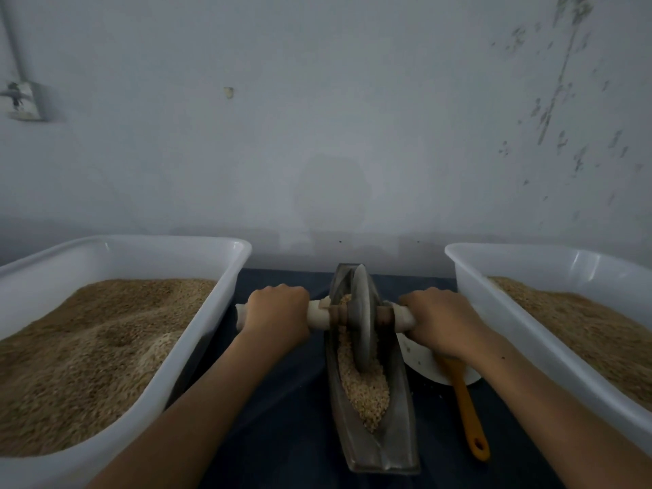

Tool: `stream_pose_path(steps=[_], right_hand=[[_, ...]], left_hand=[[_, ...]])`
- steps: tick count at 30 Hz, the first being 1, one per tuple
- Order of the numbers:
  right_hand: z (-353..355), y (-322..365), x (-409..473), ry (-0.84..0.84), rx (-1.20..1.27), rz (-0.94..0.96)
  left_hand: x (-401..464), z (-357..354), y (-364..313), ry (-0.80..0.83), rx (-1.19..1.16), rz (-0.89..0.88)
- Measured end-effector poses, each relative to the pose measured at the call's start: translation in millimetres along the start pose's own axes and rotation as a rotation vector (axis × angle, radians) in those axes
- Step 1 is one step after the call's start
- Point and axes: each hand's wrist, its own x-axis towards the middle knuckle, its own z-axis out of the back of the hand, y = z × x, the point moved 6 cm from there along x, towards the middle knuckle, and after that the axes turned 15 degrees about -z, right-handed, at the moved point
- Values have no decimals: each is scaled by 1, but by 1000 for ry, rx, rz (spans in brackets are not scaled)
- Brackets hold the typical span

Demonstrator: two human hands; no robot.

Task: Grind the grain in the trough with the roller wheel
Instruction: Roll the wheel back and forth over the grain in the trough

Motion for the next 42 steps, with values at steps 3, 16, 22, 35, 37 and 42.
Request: stream_pose_path(steps=[3, 16, 22, 35, 37, 42], right_hand=[[2, 2, -1, -82, -1, 1], [-6, -4, -1, 302, 26, 13], [0, 0, 1, -44, 13, 19], [-1, -1, -2, 245, -27, 69], [-1, -1, -2, 262, -28, 67], [-1, -1, 2, 119, -1, 34]], left_hand=[[-1, -2, 1, -4, -25, 7], [-3, 3, -5, 82, 37, -21], [-1, 2, -2, 20, 25, 26], [-3, -2, -2, 160, -18, -29], [-2, -2, -2, 166, -14, -24], [0, 0, -2, 84, 17, 4]])
